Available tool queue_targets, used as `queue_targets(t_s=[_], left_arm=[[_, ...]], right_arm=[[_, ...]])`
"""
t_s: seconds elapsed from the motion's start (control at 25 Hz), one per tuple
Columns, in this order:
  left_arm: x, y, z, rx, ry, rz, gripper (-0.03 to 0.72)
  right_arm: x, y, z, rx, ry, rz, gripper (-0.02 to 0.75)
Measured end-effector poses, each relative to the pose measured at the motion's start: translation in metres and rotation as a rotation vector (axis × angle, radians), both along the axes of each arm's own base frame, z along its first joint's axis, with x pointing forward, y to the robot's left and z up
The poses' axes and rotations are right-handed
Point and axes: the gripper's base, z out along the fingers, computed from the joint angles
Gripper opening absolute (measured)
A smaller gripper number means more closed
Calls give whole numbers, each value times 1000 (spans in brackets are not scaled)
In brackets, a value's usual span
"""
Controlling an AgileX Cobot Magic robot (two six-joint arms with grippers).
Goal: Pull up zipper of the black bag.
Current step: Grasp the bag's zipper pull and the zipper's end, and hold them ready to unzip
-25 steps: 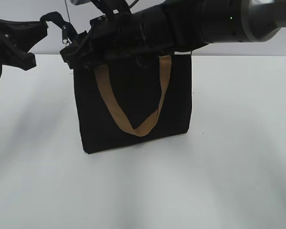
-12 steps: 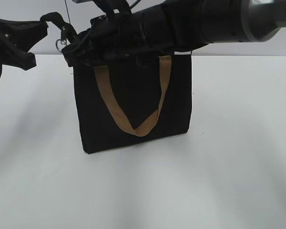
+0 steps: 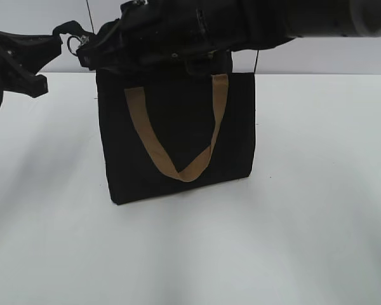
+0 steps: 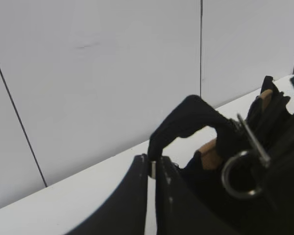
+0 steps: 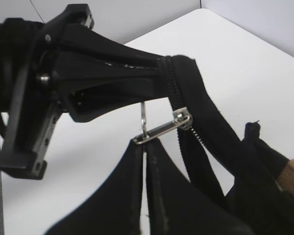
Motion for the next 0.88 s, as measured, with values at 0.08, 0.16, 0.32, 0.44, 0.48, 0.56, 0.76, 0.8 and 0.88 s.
queue_targets(t_s=[0.08, 0.16, 0.32, 0.44, 0.48, 0.56, 0.76, 0.8, 0.88], left_arm=[[0, 0, -1, 5, 7, 5, 1], [0, 1, -2, 12, 16, 10, 1], [1, 2, -5, 30, 43, 27, 1], [1, 3, -5, 35, 50, 32, 1], [1, 3, -6, 35, 51, 32, 1], [1, 3, -6, 36, 52, 32, 1], [2, 5, -9, 47, 88, 65, 1], [2, 6, -10, 48, 101, 78, 1], [2, 8, -12, 56, 120, 93, 1]], right_arm=[[-3, -4, 9, -2, 9, 16, -15], [-6, -9, 13, -18, 31, 34, -15], [-6, -22, 14, -77, 89, 43, -15], [-4, -31, 15, -104, 117, 24, -15], [-2, -34, 15, -107, 125, 16, -15], [1, -38, 14, -108, 133, 0, -15], [8, -48, 14, -112, 135, -29, -15], [10, -51, 14, -112, 135, -38, -15], [13, -56, 14, -119, 130, -50, -15]])
